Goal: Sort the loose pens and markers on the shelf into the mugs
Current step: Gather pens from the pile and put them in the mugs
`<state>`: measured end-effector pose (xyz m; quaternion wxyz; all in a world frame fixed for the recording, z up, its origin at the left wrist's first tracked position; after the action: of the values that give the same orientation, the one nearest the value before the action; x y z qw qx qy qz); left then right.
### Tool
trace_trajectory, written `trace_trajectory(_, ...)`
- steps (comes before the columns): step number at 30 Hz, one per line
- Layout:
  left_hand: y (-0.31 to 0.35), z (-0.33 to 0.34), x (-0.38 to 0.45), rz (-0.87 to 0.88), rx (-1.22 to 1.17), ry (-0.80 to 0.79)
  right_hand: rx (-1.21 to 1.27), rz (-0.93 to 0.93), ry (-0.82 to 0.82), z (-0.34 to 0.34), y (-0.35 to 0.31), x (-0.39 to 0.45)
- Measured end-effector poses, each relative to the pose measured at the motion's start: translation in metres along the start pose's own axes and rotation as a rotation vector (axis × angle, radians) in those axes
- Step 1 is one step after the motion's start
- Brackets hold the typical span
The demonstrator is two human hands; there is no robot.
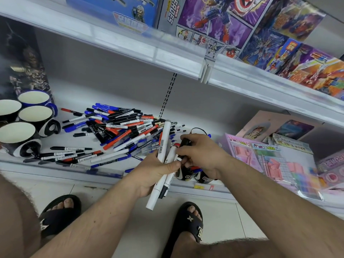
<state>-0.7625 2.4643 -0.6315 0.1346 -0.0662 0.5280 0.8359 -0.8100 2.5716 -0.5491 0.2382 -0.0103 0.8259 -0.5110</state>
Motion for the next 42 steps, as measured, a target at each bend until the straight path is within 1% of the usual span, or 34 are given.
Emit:
trace_trajectory(2,-0.002,0.001,0.002,-0.052,-0.047,0.02,0.094,0.006,0.016,-0.009,0.004,0.005)
trace_trajectory(4,-0.002,0.0,0.004,-0.09,-0.11,0.066,0.161,-0.006,0.106,-0.028,0.007,0.014)
trace_trajectory(7,-0.001,-0.011,0.011,-0.081,-0.129,0.206,0.236,-0.099,0.367,-0.082,0.01,0.03)
trace_trajectory(9,-0.001,-0.019,0.016,-0.06,-0.147,0.266,0.251,-0.144,0.55,-0.118,0.017,0.039)
trace_trajectory(11,-0.002,-0.021,0.023,-0.055,-0.155,0.287,0.179,-0.12,0.669,-0.142,0.031,0.051)
trace_trajectory(12,-0.002,-0.021,0.027,-0.049,-0.149,0.293,0.098,-0.104,0.695,-0.15,0.039,0.059)
trace_trajectory(15,-0.003,-0.024,0.039,-0.019,-0.105,0.319,-0.232,-0.131,0.669,-0.152,0.052,0.084)
trace_trajectory(18,-0.006,-0.03,0.05,-0.032,-0.097,0.349,-0.462,-0.168,0.626,-0.139,0.06,0.112)
trace_trajectory(20,-0.01,-0.034,0.057,-0.056,-0.096,0.367,-0.555,-0.182,0.613,-0.13,0.066,0.128)
trace_trajectory(24,-0.013,-0.039,0.068,-0.078,-0.086,0.378,-0.61,-0.135,0.531,-0.122,0.092,0.162)
trace_trajectory(26,-0.013,-0.041,0.073,-0.074,-0.069,0.377,-0.669,-0.09,0.446,-0.12,0.105,0.174)
trace_trajectory(30,-0.02,-0.046,0.077,-0.102,-0.045,0.365,-1.079,-0.115,0.188,-0.108,0.116,0.19)
trace_trajectory(32,-0.024,-0.045,0.076,-0.114,-0.032,0.347,-1.223,-0.088,0.048,-0.099,0.125,0.195)
trace_trajectory(34,-0.025,-0.043,0.074,-0.103,-0.017,0.335,-1.286,-0.069,0.0,-0.094,0.135,0.199)
trace_trajectory(36,-0.025,-0.041,0.071,-0.092,-0.012,0.313,-1.284,-0.075,0.017,-0.093,0.139,0.201)
trace_trajectory(38,-0.026,-0.039,0.068,-0.098,-0.004,0.29,-1.168,-0.103,0.091,-0.093,0.132,0.194)
trace_trajectory(40,-0.029,-0.038,0.066,-0.108,0.005,0.274,-0.924,-0.138,0.225,-0.088,0.116,0.176)
trace_trajectory(41,-0.031,-0.038,0.066,-0.115,0.009,0.271,-0.753,-0.142,0.276,-0.081,0.108,0.165)
trace_trajectory(42,-0.033,-0.037,0.065,-0.123,0.01,0.272,-0.549,-0.13,0.288,-0.07,0.103,0.153)
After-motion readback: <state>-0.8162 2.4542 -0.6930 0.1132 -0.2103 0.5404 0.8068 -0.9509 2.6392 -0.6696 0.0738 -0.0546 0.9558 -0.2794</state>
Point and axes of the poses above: each hand's wrist, its own x-axis towards the middle knuckle, its own z-axis out of the palm, y = z × x, the point moved 5 cm from there along x, towards the middle knuckle, and after that the axes turned 2 degrees about x, right-handed, at the moved point
